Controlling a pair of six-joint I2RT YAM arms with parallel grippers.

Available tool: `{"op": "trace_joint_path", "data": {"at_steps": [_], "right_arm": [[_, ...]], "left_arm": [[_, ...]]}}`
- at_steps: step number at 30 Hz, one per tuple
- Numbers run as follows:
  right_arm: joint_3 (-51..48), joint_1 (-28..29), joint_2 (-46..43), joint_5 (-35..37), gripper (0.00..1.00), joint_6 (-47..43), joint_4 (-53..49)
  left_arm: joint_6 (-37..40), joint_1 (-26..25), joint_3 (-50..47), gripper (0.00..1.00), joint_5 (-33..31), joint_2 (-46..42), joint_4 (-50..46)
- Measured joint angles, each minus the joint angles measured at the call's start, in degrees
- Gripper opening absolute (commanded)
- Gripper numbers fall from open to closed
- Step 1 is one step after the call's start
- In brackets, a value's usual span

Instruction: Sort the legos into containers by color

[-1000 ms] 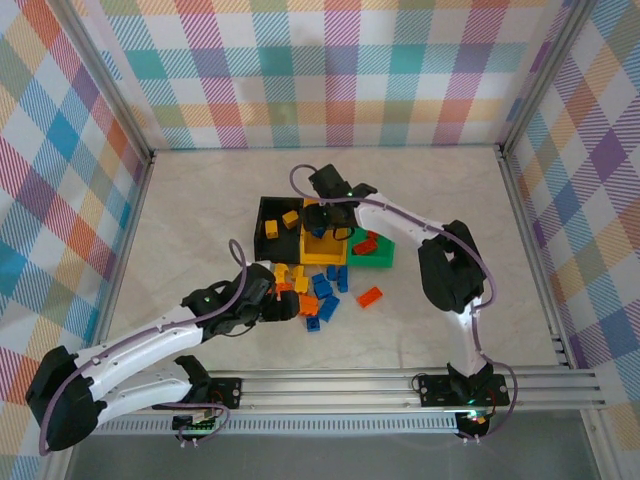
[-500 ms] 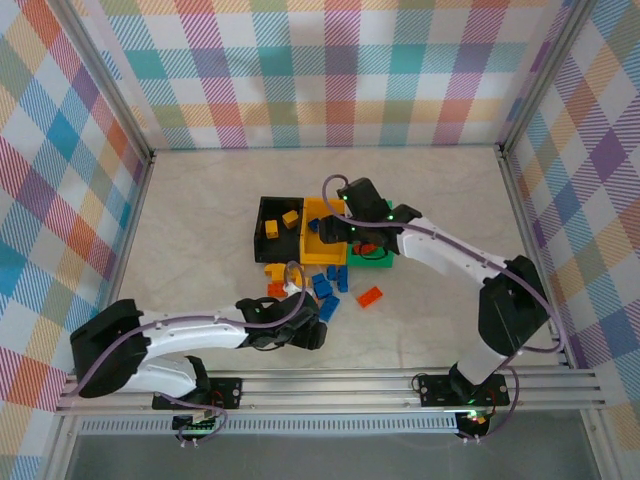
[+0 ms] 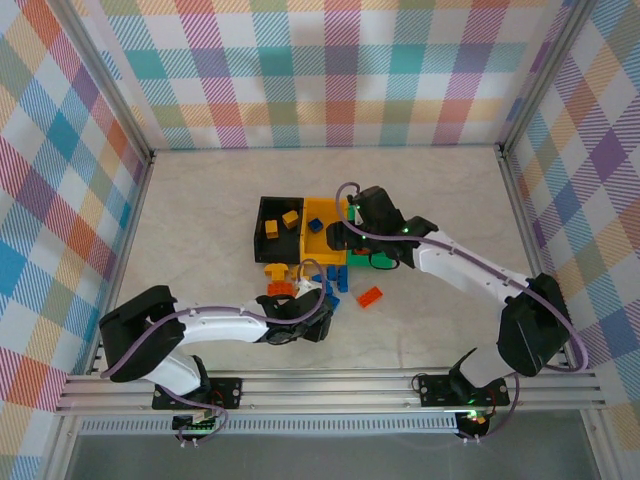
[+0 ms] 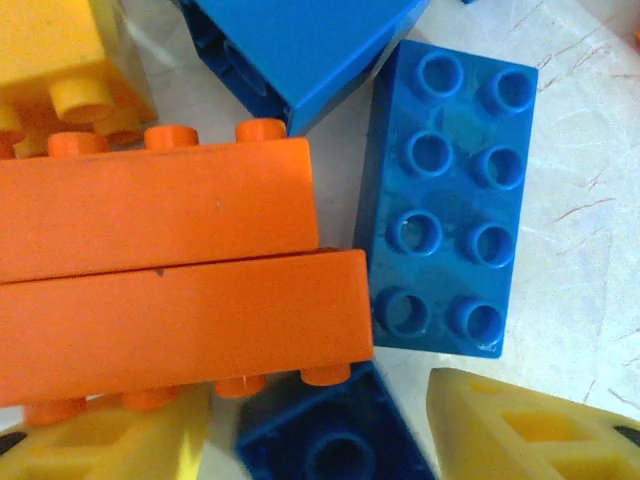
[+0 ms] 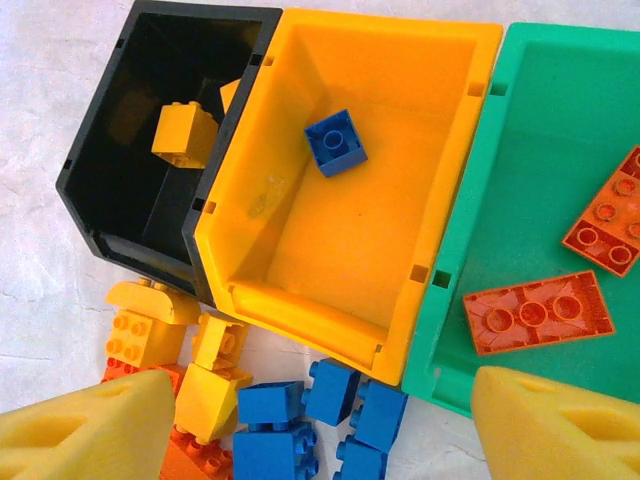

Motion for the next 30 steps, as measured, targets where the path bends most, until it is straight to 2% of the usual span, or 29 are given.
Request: {"op": "trace_joint_path", "data": {"at_steps": [8,13,18,21,24,30], "right_arm": [[-1.07,0.00,-0.11,0.85,0.79,0.00,0.17],[-1.84,0.00,-0.13,1.51,0.79,0.04,0.57],[-4.70,0.00,-1.70,2.36,0.79,0.83,0.81],[-7.65,0.00,-4.42,2.67,0.79,1.77,0.92],[-10.34,0.00,-7.39,3.06,0.79,2.75,1.03],[-15.85,0.00,-13.33,3.45,0.79,4.42,0.63]], "left_arm": [[-0.83,-0.96,-0.50,0.34,0.42,-1.07,-0.24],[-1.99,-2.40,-0.90,0.32,0.37,-6.62,-3.74],[-1.73,-1.64,1.18,0.31,-1.49,-13.40,-9.22],[0.17,2.25,6.14,0.30,-2.19,-13.84,-11.61],[2.89,8.76,12.15,0.29,-2.60,-12.13,-11.85],[7.23,18.32,24.92,0.27,-1.51,0.61,-10.14]]}}
